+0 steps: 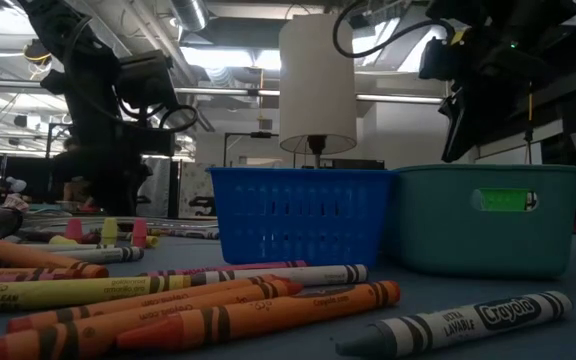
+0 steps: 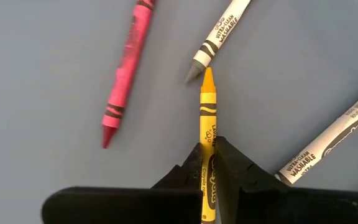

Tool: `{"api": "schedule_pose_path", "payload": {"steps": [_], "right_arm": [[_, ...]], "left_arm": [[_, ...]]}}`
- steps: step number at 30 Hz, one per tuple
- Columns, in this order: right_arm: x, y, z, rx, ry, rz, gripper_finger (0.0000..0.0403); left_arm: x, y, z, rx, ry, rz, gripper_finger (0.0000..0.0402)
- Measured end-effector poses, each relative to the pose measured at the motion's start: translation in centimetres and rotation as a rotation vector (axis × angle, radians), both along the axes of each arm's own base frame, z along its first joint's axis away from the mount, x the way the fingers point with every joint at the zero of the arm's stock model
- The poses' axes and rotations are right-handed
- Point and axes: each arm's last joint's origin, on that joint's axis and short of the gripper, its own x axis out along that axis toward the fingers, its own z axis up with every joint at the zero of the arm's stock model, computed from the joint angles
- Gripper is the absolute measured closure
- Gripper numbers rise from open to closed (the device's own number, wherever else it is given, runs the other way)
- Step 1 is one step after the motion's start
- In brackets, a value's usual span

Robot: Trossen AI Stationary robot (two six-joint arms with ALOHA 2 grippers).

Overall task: Sort crayons
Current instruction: Put the yellow crayon into the green bin

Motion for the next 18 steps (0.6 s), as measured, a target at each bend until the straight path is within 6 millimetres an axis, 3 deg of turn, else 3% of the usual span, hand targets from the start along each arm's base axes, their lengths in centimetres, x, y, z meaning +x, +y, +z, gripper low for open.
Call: {"api": "schedule_pose_path", "payload": {"steps": [9, 18], "right_arm": [[0.0, 0.0, 0.0, 0.0, 0.006, 0.0, 0.0307], [0.0, 0.0, 0.0, 0.0, 0.005, -0.001, 0.0307]], "left_arm": [[2.3, 0.3, 2.8, -0.053, -0.115, -0.033, 0.04], [5.9, 1.2, 8.0, -0.012, -0.392, -0.018, 0.0401]]}}
